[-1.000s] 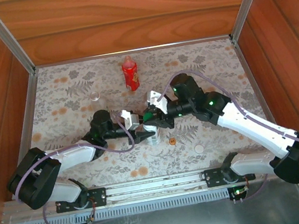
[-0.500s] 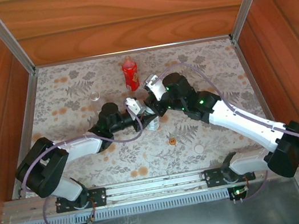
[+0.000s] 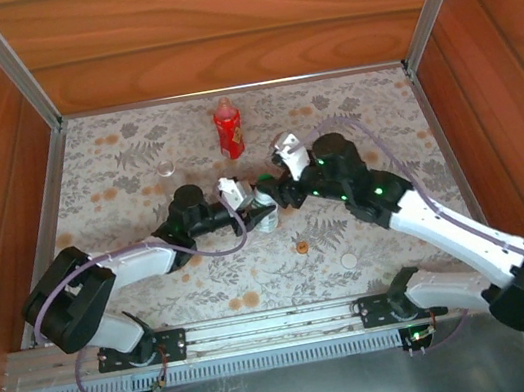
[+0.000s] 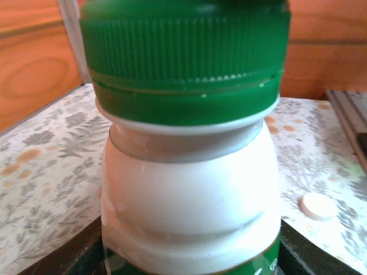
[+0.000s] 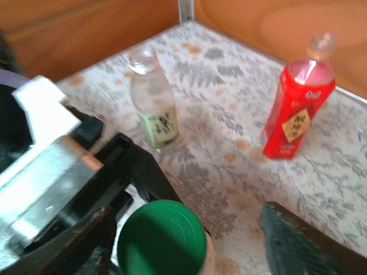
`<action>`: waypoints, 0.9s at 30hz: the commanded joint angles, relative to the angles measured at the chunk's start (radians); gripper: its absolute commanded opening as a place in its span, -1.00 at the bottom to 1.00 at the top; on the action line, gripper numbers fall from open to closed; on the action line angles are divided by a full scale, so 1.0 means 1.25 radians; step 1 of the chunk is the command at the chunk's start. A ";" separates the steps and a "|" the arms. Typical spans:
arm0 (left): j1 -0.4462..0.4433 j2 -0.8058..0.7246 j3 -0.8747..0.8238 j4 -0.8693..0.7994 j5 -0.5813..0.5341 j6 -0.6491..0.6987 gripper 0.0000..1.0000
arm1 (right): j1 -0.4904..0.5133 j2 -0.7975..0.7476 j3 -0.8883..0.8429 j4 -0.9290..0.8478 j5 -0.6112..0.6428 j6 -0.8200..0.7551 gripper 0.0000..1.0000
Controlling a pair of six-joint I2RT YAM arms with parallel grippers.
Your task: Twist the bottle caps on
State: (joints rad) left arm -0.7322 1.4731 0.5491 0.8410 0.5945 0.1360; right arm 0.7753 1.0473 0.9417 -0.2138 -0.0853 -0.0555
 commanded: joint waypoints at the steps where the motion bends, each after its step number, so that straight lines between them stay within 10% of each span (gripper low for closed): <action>1: 0.009 -0.022 -0.016 0.027 0.117 0.015 0.11 | -0.023 -0.076 -0.017 0.040 -0.081 -0.042 0.46; 16: 0.012 0.005 -0.001 0.027 0.133 0.035 0.10 | -0.012 0.080 0.269 -0.432 -0.086 -0.032 0.30; 27: 0.013 0.015 0.010 0.026 0.136 0.022 0.10 | 0.047 0.202 0.340 -0.495 -0.057 -0.086 0.35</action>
State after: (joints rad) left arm -0.7254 1.4780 0.5339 0.8463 0.7387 0.1616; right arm 0.8143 1.2873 1.3434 -0.7967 -0.1604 -0.1307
